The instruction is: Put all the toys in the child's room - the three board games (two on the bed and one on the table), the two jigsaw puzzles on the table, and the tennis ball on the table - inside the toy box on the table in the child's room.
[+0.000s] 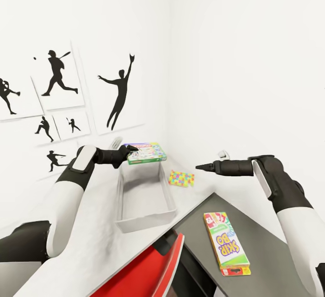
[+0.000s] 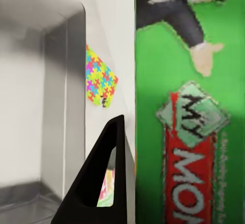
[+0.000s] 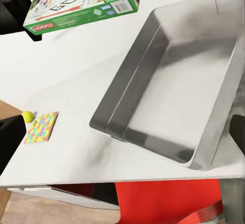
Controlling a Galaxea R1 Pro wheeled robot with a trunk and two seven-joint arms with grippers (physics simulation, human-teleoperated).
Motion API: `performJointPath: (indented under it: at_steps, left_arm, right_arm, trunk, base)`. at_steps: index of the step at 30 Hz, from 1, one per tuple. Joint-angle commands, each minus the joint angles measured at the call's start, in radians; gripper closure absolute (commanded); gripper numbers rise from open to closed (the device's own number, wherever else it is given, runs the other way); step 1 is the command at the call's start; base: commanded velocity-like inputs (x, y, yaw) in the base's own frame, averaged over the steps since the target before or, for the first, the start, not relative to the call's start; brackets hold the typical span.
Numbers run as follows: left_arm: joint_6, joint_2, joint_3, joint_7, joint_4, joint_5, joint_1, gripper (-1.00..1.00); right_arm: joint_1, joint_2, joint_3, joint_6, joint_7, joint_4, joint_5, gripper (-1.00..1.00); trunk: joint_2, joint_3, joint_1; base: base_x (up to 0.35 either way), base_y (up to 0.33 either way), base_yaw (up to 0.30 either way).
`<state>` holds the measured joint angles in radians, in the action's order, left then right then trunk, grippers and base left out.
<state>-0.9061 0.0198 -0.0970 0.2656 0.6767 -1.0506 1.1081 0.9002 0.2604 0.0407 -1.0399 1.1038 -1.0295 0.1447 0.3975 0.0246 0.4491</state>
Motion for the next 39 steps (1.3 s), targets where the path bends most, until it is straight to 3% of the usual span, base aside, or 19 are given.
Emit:
performJointPath:
  at_steps: [1, 15, 24, 39]
  left_arm:
    - [0.003, 0.000, -0.001, 0.013, 0.001, -0.010, 0.001, 1.00]
    - [0.033, 0.020, -0.002, 0.014, -0.006, -0.008, 0.000, 1.00]
    - [0.037, 0.075, -0.004, 0.016, -0.015, -0.007, -0.001, 1.00]
    - [0.037, 0.092, -0.003, 0.018, -0.053, -0.006, 0.004, 1.00]
  right_arm:
    - [0.000, 0.001, -0.001, -0.007, -0.004, -0.003, 0.009, -1.00]
    - [-0.024, -0.001, -0.011, -0.007, -0.003, -0.013, 0.010, -1.00]
    - [-0.027, 0.001, -0.023, -0.007, -0.002, -0.016, 0.011, -1.00]
    - [-0.027, 0.002, -0.032, -0.007, -0.002, -0.016, 0.012, -1.00]
  trunk:
    - [0.002, 0.002, 0.001]
    - [0.002, 0.002, 0.001]
    - [0.002, 0.002, 0.001]
    - [0.002, 0.002, 0.001]
  base:
    - [0.080, -0.070, 0.000]
    - [0.021, -0.018, 0.000]
    - [0.002, -0.002, 0.000]
    - [0.000, 0.000, 0.000]
